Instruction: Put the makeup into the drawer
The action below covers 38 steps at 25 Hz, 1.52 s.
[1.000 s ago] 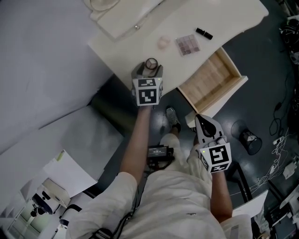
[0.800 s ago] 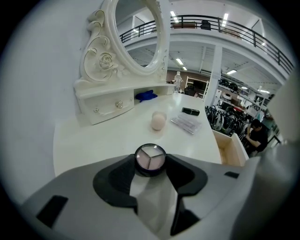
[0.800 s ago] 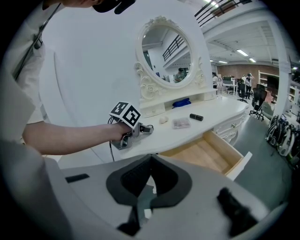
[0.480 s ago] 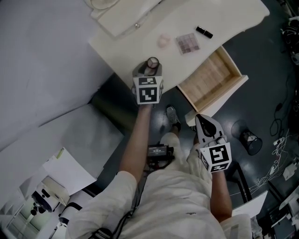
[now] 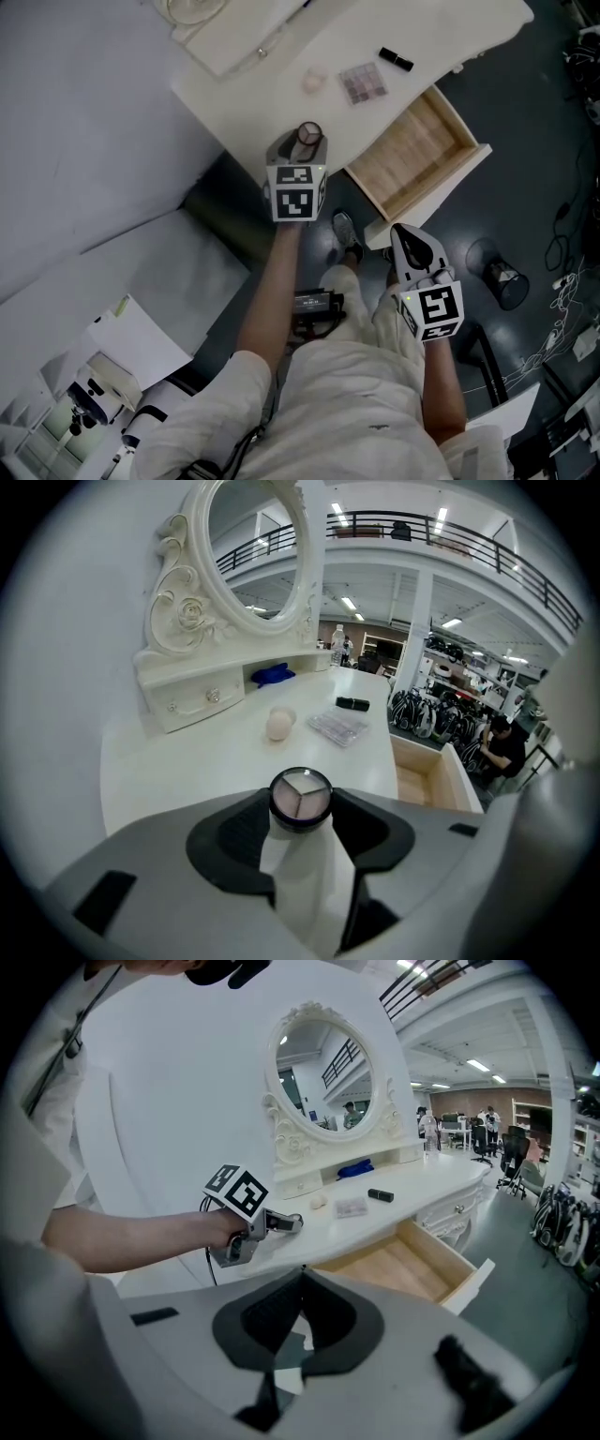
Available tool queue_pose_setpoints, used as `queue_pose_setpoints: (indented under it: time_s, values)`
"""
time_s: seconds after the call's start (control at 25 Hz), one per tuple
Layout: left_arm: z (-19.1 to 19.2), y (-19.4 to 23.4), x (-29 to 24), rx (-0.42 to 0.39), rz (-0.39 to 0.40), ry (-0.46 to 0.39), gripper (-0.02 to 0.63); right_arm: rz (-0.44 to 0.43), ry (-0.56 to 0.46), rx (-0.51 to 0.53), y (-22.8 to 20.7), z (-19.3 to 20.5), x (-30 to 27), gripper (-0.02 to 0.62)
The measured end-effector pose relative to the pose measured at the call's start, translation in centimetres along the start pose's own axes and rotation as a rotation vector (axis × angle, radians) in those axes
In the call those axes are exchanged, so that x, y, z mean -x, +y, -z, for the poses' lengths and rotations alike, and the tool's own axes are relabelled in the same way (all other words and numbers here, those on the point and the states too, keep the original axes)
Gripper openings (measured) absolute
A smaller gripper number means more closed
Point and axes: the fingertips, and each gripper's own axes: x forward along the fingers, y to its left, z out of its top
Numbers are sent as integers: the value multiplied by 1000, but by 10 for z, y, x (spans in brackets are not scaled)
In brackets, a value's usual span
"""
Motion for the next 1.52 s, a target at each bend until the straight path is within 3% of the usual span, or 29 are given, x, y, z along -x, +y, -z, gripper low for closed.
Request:
queue_pose_setpoints:
  time_s: [0.8,1.16,1.52]
  values:
    - [-24,-191,-30,-115,147,3,215,53,-43,-59,-104,25,66,12]
    - [-20,-240,-85,-134,213,7,215,52,-36,-139,-154,55,78,12]
    - [-7,-268,-147,-190,237,15,215,19,9,-95,-201,81,62,12]
